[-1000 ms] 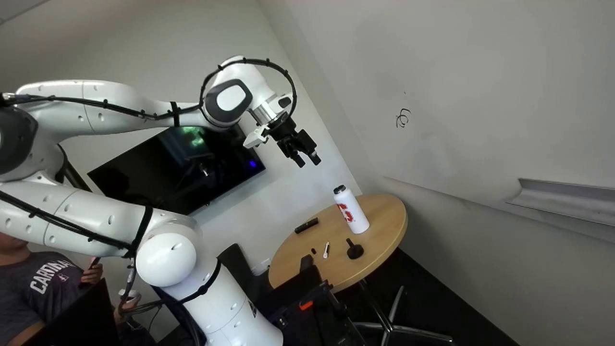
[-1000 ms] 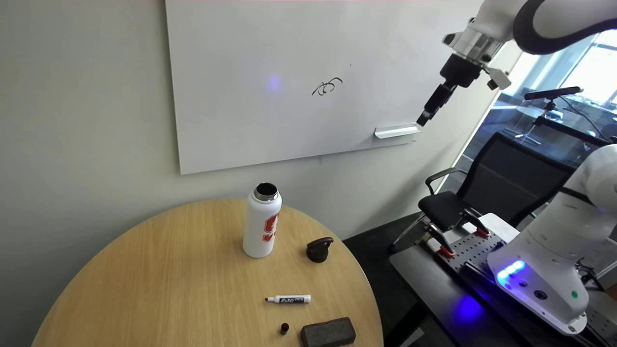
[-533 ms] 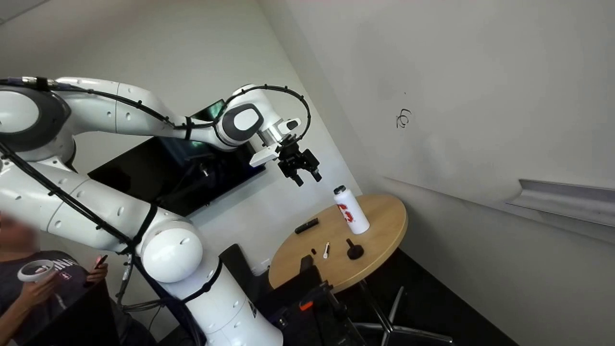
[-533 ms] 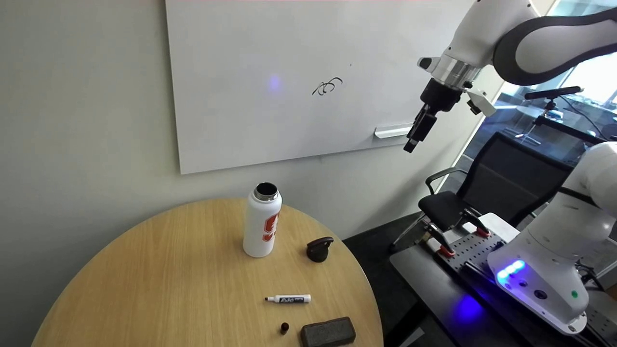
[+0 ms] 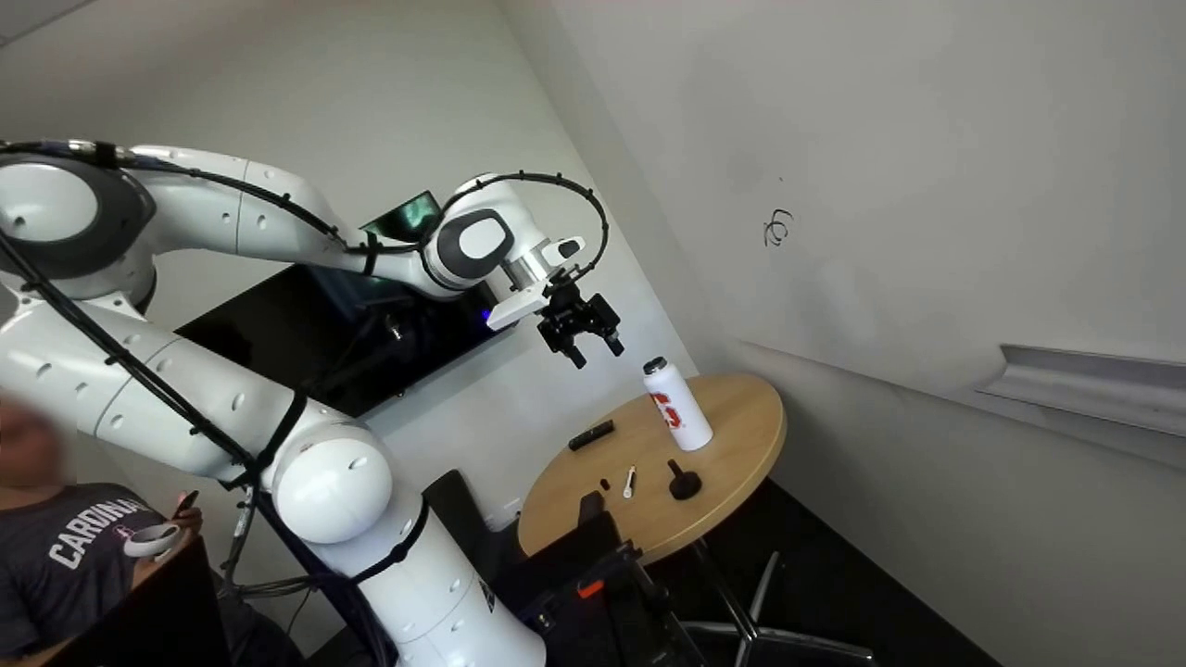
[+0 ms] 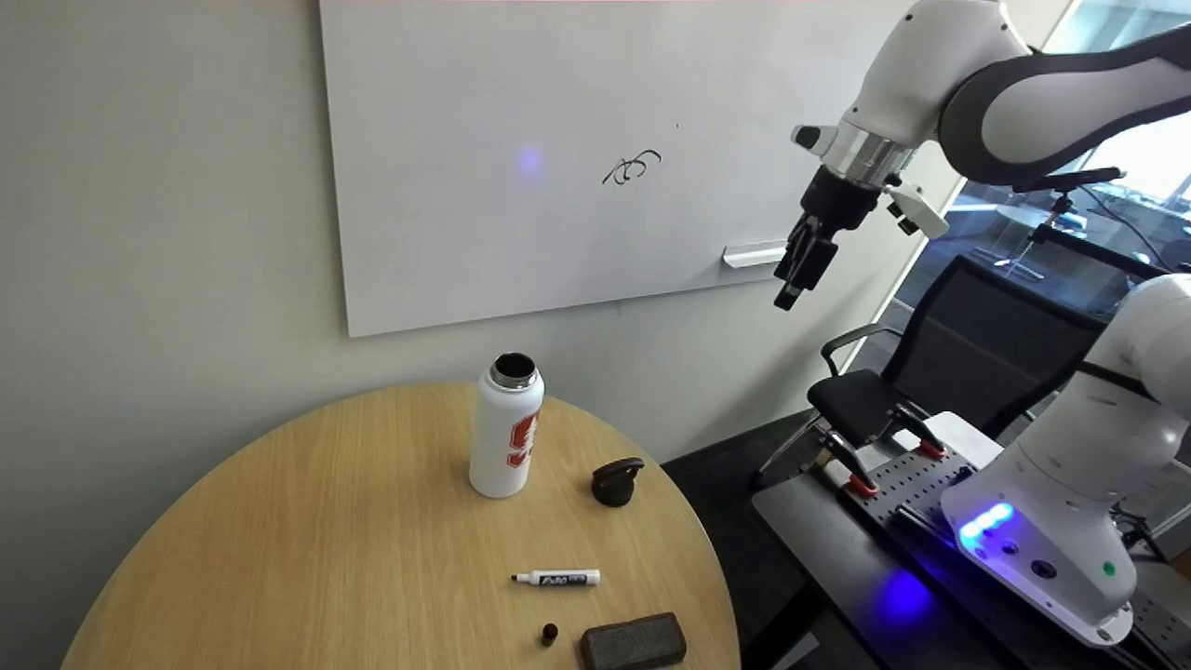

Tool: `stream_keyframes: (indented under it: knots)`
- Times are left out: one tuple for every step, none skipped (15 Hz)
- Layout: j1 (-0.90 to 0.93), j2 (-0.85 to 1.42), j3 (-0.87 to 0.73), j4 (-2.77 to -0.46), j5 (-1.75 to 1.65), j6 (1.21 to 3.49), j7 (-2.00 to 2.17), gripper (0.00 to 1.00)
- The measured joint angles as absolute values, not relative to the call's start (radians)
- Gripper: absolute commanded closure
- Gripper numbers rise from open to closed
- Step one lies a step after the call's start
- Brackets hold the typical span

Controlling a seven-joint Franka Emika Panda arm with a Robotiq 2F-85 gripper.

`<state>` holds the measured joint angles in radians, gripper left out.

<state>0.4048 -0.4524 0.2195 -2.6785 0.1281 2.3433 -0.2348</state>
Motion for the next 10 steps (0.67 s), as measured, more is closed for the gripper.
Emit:
stream_keyframes:
  knots:
    - [0.415, -0.416, 0.228, -2.679, 0.123, 2.380, -0.268, 0.00]
    - [0.427, -0.370, 0.237, -2.679, 0.119, 2.426, -0.301, 0.00]
    - [0.437, -0.317, 0.248, -2.678, 0.112, 2.475, -0.335, 0.00]
    - [0.446, -0.257, 0.258, -2.673, 0.097, 2.524, -0.363, 0.00]
    - [0.451, -0.195, 0.269, -2.664, 0.077, 2.571, -0.388, 0.00]
    - [0.452, -0.128, 0.282, -2.649, 0.050, 2.612, -0.410, 0.00]
    - [0.452, -0.062, 0.293, -2.628, 0.020, 2.644, -0.428, 0.00]
    - [0.452, 0.004, 0.304, -2.602, -0.011, 2.668, -0.441, 0.00]
    - [0.451, 0.070, 0.313, -2.571, -0.049, 2.677, -0.448, 0.00]
    - [0.449, 0.136, 0.321, -2.533, -0.094, 2.678, -0.448, 0.00]
